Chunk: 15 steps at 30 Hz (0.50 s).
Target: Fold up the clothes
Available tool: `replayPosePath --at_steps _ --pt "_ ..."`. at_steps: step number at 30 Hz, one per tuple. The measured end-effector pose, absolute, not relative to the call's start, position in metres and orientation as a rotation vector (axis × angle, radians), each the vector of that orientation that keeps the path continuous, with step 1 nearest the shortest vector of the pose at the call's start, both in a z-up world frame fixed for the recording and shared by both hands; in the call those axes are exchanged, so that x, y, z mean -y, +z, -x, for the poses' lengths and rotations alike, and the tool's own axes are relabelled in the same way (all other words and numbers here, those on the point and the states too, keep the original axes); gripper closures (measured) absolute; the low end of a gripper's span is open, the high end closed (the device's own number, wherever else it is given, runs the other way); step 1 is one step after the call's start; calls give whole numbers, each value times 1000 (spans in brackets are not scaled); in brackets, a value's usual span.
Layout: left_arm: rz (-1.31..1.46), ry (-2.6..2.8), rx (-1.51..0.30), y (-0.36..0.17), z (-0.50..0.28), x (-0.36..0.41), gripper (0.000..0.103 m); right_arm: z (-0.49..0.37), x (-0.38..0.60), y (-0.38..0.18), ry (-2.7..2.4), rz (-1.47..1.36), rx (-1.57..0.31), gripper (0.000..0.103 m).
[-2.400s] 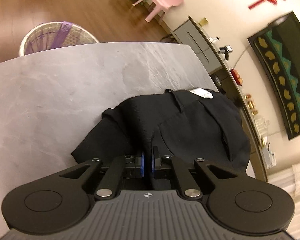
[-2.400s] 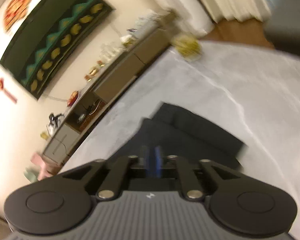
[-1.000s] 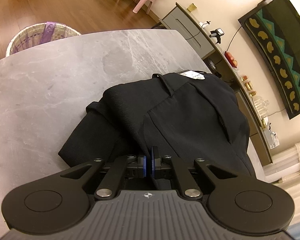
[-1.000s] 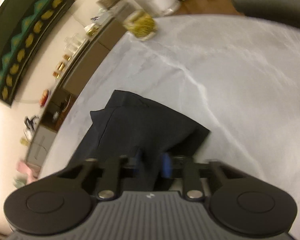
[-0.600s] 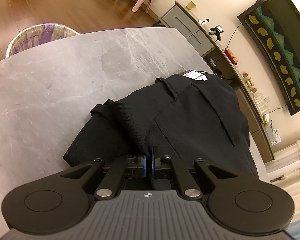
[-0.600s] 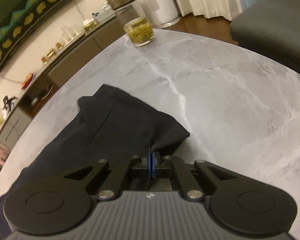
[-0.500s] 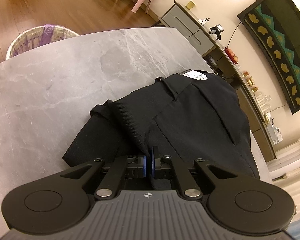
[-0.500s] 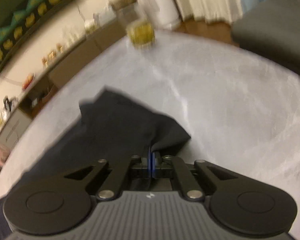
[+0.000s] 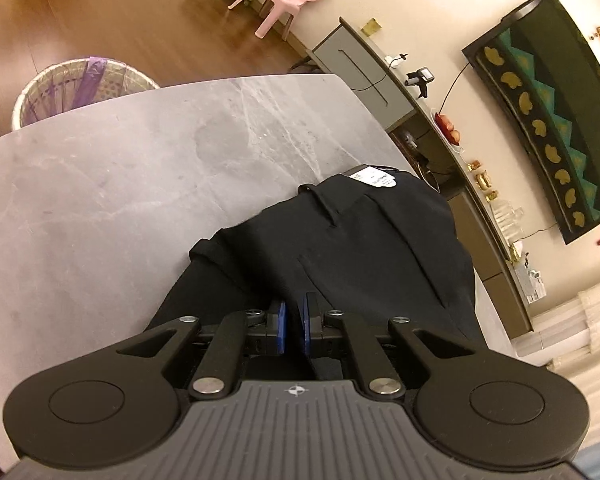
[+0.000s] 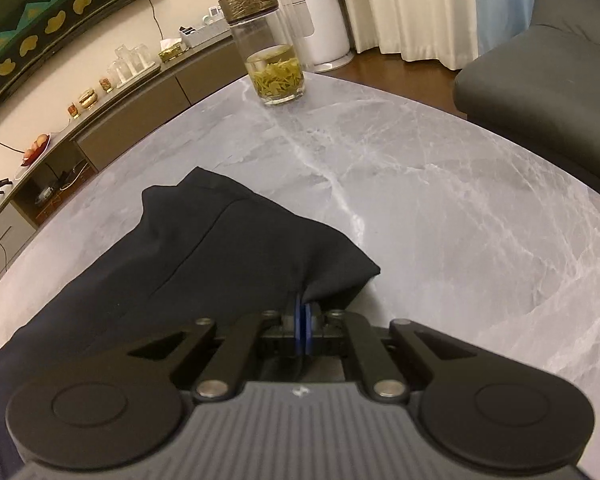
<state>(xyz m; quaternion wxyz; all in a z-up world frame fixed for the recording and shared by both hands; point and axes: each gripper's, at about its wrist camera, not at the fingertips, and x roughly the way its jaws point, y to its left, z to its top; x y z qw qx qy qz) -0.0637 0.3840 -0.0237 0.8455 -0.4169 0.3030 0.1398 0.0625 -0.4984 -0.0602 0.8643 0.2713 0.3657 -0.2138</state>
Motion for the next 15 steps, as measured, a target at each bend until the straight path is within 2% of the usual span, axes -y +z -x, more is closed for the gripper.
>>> replayPosePath --at_steps 12,15 --pt "804 392 -746 -20 93 -376 101 -62 500 -61 -446 -566 -770 101" --pt "679 363 -675 2 104 -357 101 -61 501 -60 -445 -574 -769 101"
